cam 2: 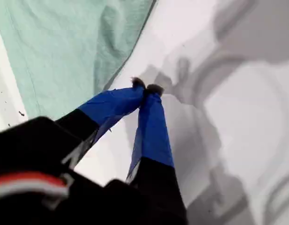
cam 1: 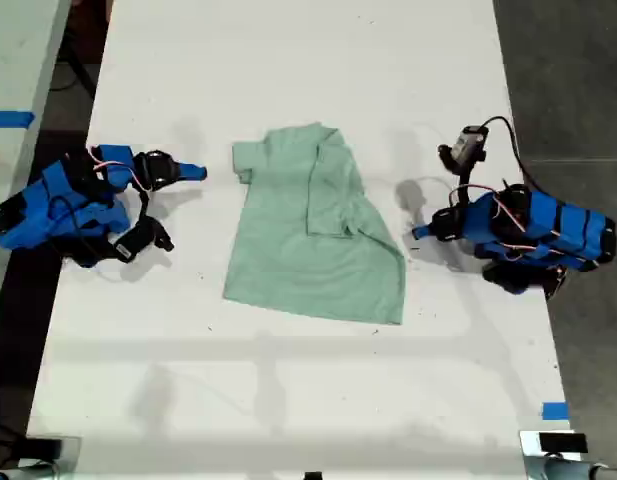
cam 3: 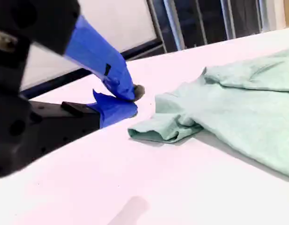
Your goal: Fold t shirt
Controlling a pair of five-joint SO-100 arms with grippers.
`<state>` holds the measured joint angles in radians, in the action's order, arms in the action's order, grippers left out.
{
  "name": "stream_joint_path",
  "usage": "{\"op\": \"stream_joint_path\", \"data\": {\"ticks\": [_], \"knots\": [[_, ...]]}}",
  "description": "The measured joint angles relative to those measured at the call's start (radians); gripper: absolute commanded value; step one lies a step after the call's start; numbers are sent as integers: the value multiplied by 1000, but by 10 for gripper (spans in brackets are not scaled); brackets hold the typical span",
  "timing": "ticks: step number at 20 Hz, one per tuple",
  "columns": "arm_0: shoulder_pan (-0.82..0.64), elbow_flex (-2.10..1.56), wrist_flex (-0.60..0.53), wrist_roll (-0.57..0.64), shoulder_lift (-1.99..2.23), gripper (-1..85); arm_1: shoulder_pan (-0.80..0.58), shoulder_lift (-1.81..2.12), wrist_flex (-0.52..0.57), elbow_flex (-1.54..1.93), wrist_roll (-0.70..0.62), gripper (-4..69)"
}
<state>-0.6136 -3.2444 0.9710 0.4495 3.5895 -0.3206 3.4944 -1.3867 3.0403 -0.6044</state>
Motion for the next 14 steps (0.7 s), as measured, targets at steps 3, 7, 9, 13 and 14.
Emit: {"op": "stream_joint_path", "data": {"ticks": [3,7,9,13,14], "knots": [[0,0,0,0,0,-3,0,0,0,0,0,10],[0,0,0,0,0,-3,0,0,0,0,0,10],[-17,32,0,17,0,-3,-3,0,0,0,0,10],[-149,267,-9,115,-212,-3,-6,0,0,0,0,10],[-175,383,-18,149,-377,10,-9,0,0,0,0,10]]}}
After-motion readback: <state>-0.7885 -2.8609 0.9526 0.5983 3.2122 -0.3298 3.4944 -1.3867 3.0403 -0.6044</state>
